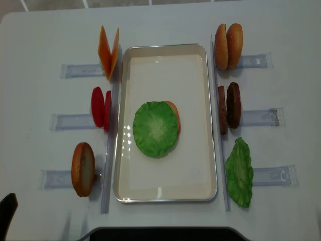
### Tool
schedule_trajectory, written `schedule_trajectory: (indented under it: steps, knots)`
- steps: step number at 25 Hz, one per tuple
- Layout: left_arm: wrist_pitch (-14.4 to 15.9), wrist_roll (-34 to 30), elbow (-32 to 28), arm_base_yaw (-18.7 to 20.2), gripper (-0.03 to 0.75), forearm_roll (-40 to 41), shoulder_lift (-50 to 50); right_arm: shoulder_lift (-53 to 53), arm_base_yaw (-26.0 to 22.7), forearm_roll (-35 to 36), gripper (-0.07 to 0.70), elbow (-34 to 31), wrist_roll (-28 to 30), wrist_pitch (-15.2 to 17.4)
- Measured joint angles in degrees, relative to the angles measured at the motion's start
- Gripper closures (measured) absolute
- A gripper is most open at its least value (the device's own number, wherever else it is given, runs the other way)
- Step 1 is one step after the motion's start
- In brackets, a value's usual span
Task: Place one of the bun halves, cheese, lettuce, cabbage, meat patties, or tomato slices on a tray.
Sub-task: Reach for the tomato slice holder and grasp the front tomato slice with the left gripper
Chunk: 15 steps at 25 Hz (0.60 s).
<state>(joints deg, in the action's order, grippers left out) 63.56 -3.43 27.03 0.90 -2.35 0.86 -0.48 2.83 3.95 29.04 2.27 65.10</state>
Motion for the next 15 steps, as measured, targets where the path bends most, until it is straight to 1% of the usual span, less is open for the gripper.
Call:
schedule_trajectory:
  steps: [15]
  knots:
    - [0.00,0.00,0.00,0.00,0.370,0.00,0.00,0.00,0.00,0.00,0.191,0.00,0.00,0.00]
